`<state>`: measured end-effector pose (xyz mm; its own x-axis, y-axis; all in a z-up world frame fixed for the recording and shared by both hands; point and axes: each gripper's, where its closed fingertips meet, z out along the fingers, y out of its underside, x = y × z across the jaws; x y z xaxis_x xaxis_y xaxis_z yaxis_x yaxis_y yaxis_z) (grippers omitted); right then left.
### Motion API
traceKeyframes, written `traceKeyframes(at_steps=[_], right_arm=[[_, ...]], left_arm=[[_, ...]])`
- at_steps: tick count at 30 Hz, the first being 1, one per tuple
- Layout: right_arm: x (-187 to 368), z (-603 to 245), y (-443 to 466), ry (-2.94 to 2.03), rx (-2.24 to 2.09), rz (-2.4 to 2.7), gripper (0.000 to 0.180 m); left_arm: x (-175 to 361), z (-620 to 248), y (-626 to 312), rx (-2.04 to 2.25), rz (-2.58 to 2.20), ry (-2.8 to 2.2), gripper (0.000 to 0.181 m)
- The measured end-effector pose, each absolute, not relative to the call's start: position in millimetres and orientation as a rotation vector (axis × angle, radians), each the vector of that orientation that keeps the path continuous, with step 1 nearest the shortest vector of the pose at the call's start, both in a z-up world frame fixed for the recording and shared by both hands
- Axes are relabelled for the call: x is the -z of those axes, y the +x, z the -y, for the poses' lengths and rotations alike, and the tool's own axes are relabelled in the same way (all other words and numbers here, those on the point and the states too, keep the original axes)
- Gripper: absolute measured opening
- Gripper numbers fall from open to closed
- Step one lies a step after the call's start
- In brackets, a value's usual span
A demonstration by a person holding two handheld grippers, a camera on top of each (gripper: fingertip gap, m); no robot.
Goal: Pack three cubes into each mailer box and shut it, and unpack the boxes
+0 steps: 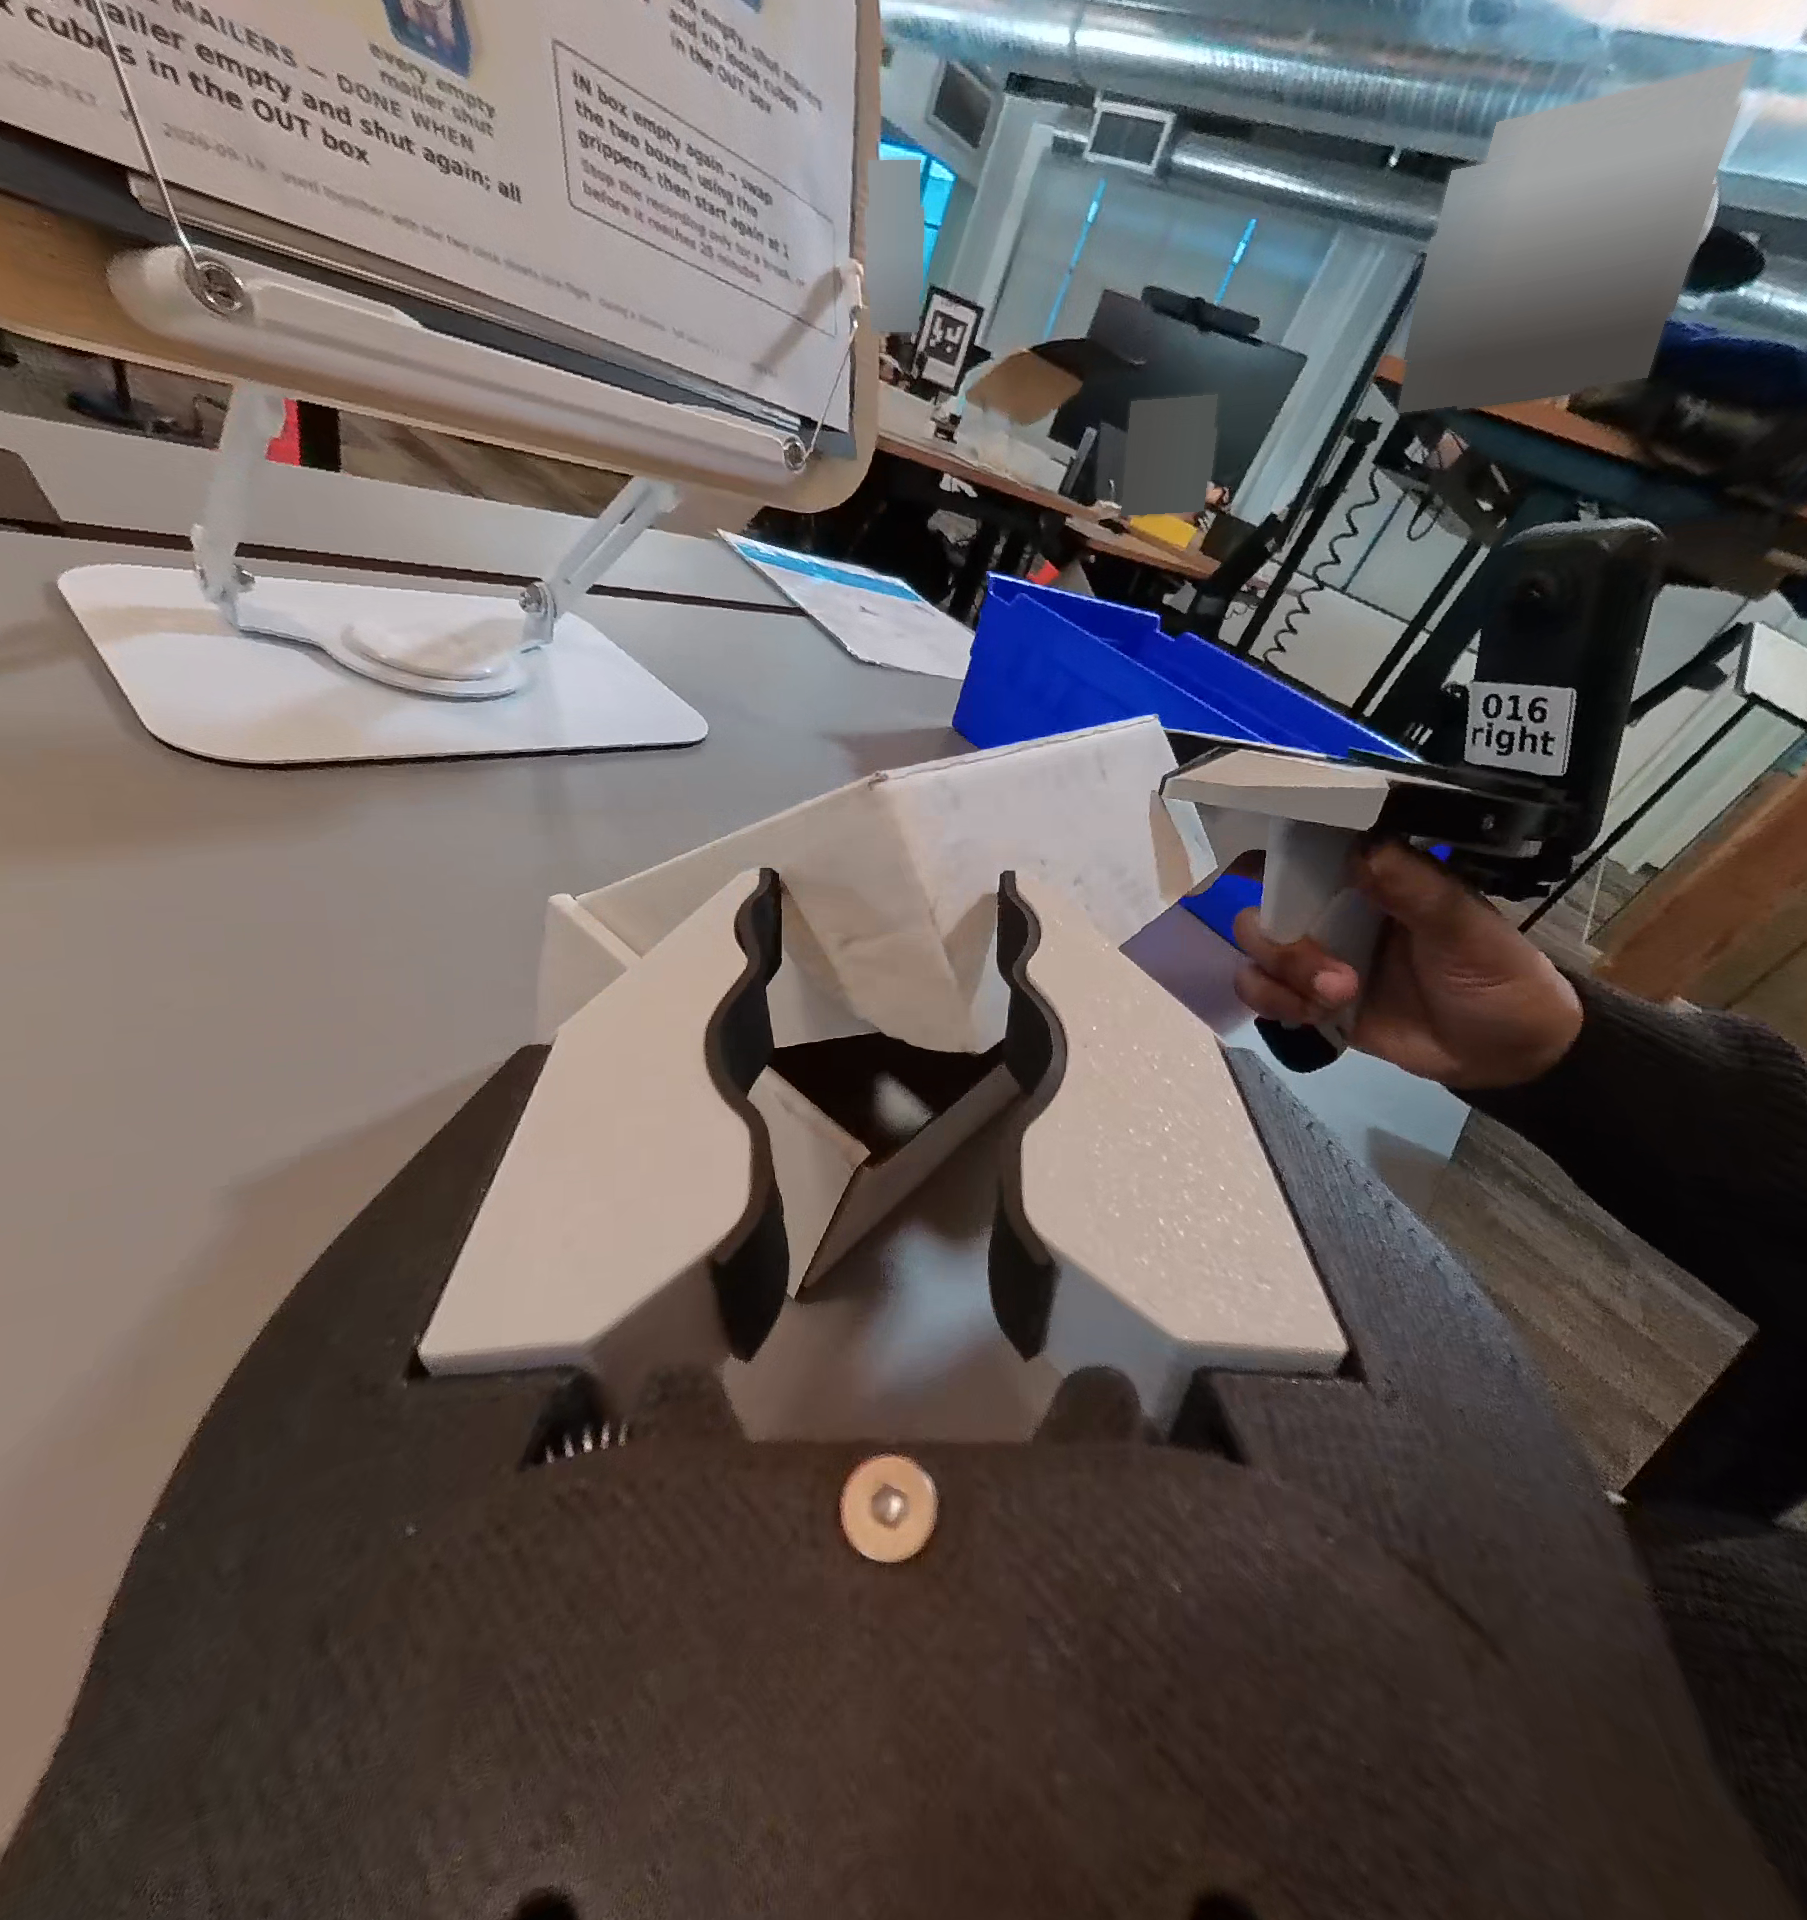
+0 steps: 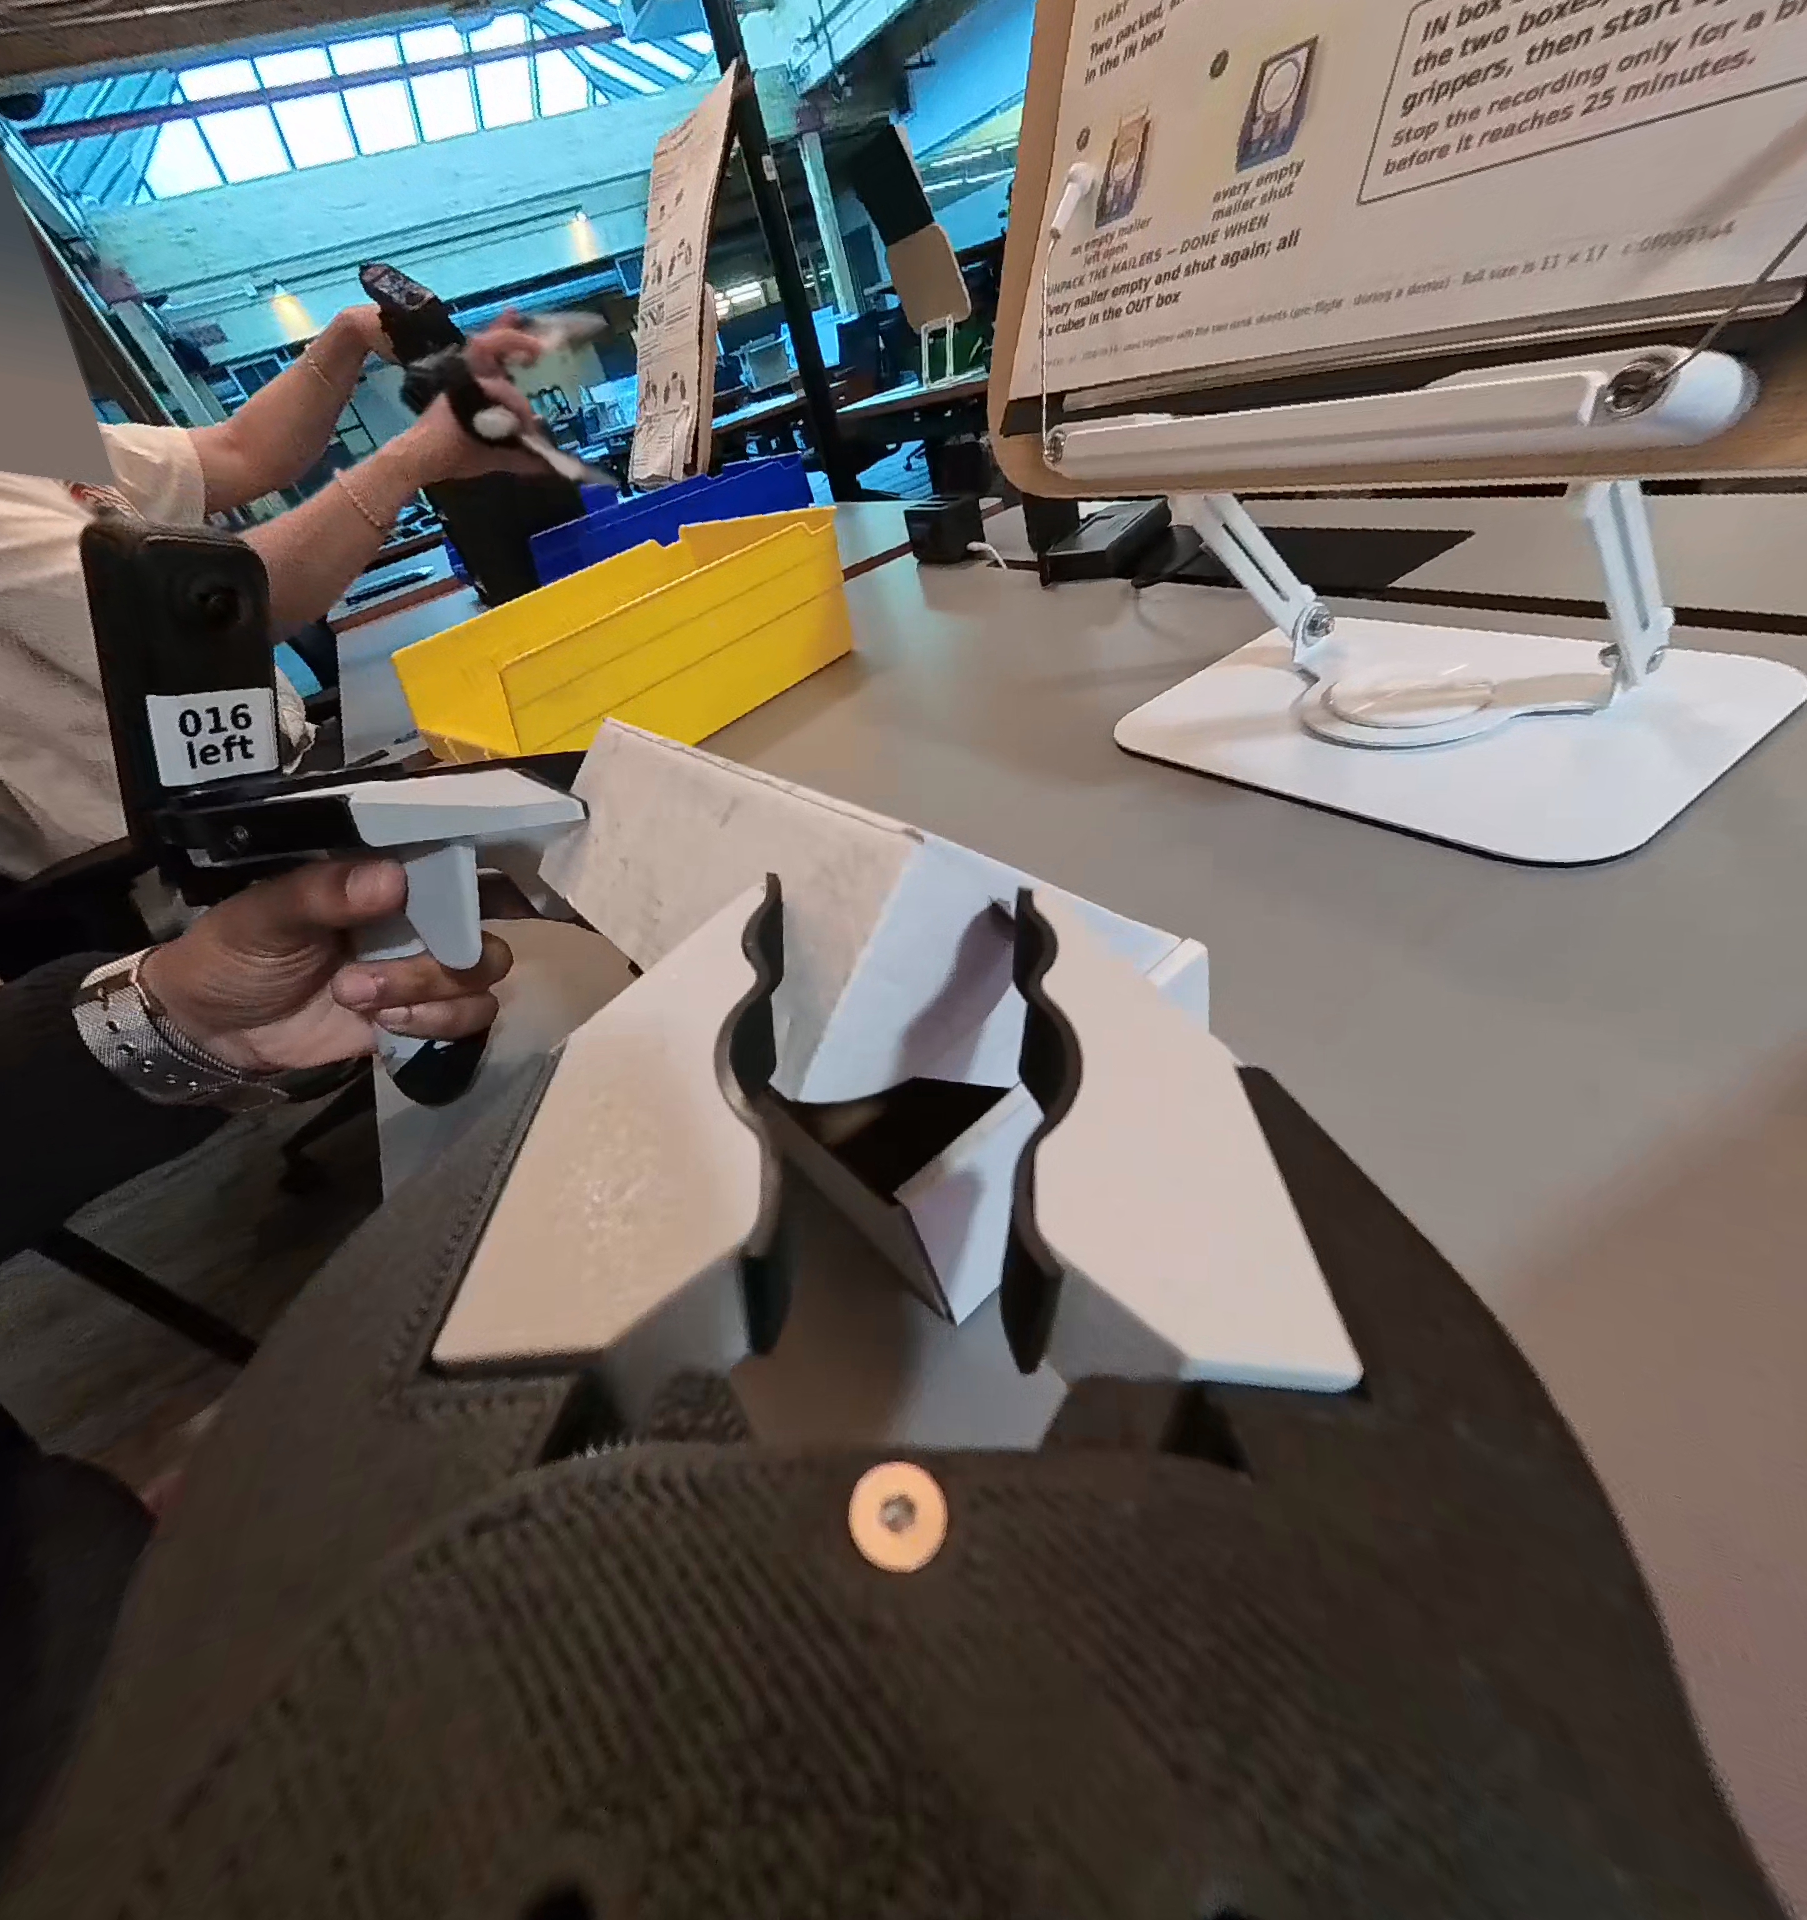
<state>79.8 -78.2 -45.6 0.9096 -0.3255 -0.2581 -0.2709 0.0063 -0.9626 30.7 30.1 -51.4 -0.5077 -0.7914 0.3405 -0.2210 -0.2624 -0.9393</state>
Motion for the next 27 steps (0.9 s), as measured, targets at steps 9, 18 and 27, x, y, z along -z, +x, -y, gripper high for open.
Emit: traceKeyframes(at_steps=[9,18,27], right_arm=[[71.4,74.0,82.2,-1.714,0.063,-0.513,0.050],[53.5,87.7,94.1,-1.609,0.088,-0.561,0.062],[58.0,82.9,89.5,-1.669,0.232,-0.573,0.068]], left_arm=[[77.5,-24.4,30.9,1.708,-1.730,-1.299,0.038],[50.8,-51.0,38.3,1.977,-1.407,-1.449,0.044],[65.8,-41.4,38.7,2.047,-1.489,-1.582,0.022]])
